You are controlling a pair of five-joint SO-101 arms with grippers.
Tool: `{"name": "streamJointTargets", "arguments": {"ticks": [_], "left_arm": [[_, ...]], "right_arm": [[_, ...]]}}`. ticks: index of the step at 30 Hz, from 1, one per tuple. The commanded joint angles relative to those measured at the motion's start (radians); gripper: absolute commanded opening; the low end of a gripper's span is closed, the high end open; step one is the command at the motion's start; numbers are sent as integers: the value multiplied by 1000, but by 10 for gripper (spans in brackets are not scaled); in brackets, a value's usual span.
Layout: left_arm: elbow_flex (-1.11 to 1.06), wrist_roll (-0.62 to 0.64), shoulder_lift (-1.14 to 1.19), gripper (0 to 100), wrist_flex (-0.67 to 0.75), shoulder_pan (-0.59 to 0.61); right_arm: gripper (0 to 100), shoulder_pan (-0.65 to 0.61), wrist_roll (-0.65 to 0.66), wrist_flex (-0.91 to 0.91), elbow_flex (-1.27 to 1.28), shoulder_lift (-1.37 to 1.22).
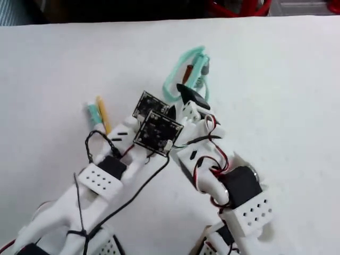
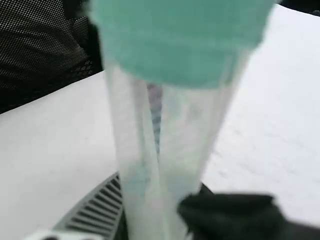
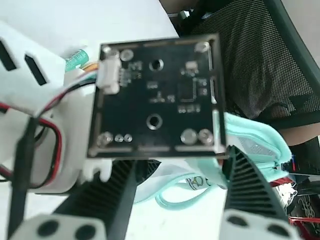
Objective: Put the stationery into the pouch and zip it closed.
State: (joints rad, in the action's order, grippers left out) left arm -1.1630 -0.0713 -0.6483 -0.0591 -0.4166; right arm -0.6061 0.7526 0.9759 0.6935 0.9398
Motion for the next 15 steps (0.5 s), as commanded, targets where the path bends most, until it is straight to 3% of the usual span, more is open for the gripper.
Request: {"name": "streamJointTargets", "arguments": {"ticks": [1, 7, 15], "left_arm": [[-5, -6, -56, 29, 15, 64], [-71, -2, -255, 232, -137, 88], [-124, -9, -653, 230, -405, 82]], "right_arm": [[199, -2, -18, -28, 31, -8], [187, -4, -18, -53, 46, -7], [185, 1, -18, -96, 44, -8]]}}
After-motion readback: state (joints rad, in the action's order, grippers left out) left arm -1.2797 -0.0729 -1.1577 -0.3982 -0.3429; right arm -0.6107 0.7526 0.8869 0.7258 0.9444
